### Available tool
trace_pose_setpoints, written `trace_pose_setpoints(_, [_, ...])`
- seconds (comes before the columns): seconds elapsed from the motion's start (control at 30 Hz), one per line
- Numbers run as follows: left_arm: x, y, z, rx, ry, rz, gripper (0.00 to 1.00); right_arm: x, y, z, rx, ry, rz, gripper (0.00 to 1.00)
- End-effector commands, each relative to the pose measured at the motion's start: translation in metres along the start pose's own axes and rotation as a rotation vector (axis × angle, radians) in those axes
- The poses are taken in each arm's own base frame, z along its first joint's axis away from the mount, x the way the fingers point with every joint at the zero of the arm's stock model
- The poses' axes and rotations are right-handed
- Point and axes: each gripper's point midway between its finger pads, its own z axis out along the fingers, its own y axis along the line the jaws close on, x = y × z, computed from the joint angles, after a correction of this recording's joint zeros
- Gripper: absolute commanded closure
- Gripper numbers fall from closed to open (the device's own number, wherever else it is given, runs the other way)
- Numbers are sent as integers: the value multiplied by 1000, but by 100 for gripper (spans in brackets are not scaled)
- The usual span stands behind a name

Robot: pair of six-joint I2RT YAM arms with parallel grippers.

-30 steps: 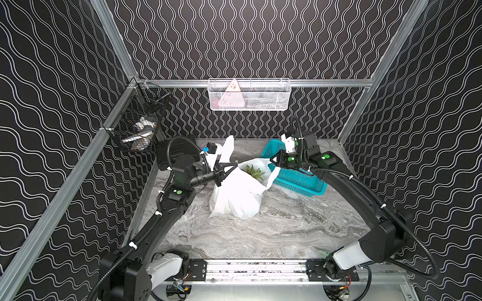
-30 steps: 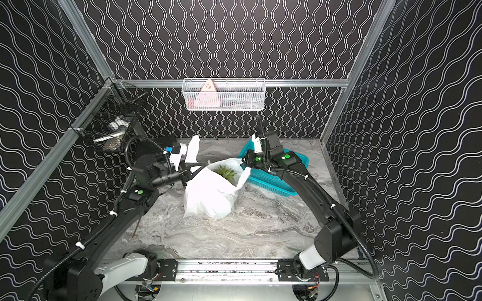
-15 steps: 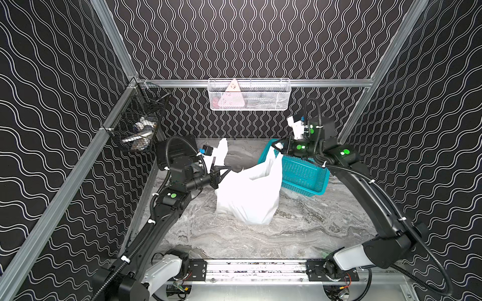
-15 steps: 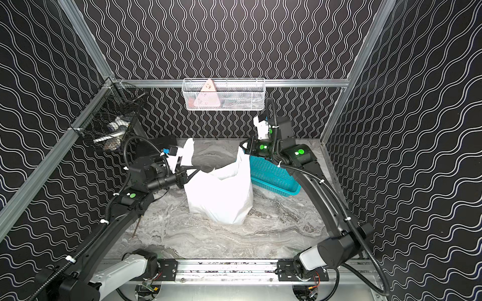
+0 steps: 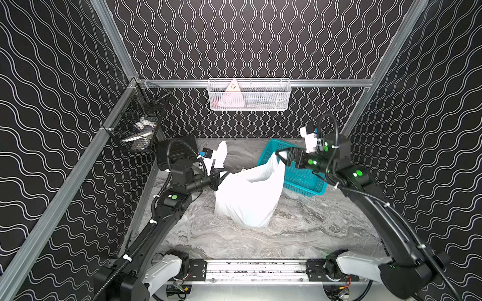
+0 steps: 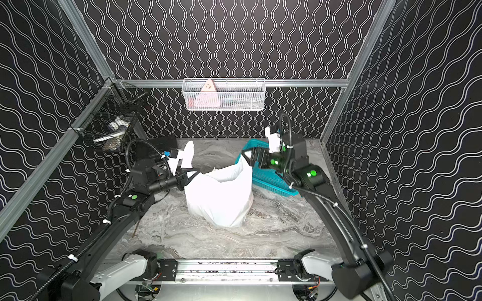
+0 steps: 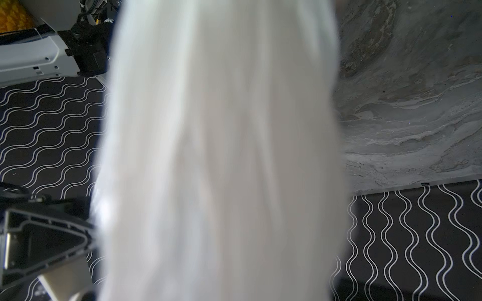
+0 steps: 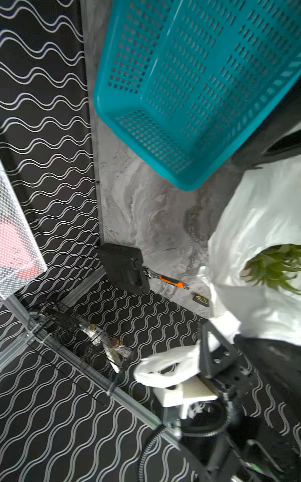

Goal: Place the pineapple into a plastic bag & tie a knot
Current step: Adjust the plastic bag at the center of the board, then cross the plastic bag at the center of the board.

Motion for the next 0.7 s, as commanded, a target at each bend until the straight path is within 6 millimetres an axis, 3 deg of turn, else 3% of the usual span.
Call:
trace_pose_setpoints(0.0, [-11, -4, 2, 28, -30, 9, 100, 15, -6, -8, -11, -53, -7, 0])
trace_pose_setpoints(0.07, [-12, -4, 4, 35, -30, 0, 100, 33, -1, -7, -66, -71, -27, 0])
trace_pose_setpoints(0.1, [-12, -4, 4, 38, -31, -2, 100, 37, 11, -10, -100, -104, -77, 0])
trace_pose_setpoints(0.17, [-11, -3, 3, 21, -21, 15, 100, 39, 29, -21, -122, -214, -185, 0])
trace_pose_setpoints(0.23, [-11, -4, 3, 22, -16, 17, 100, 42, 32, -13, -107, -215, -234, 0])
trace_pose_setpoints(0.37, [-13, -5, 4, 37, -22, 4, 100, 57, 15, 25, -64, -151, -263, 0])
trace_pose_setpoints(0.47, [-12, -6, 2, 31, -13, 8, 100, 49, 5, 34, -44, -265, -288, 0])
trace_pose_setpoints(0.67, [-6, -5, 3, 41, -8, -10, 100, 52, -5, 53, -49, -317, -335, 0])
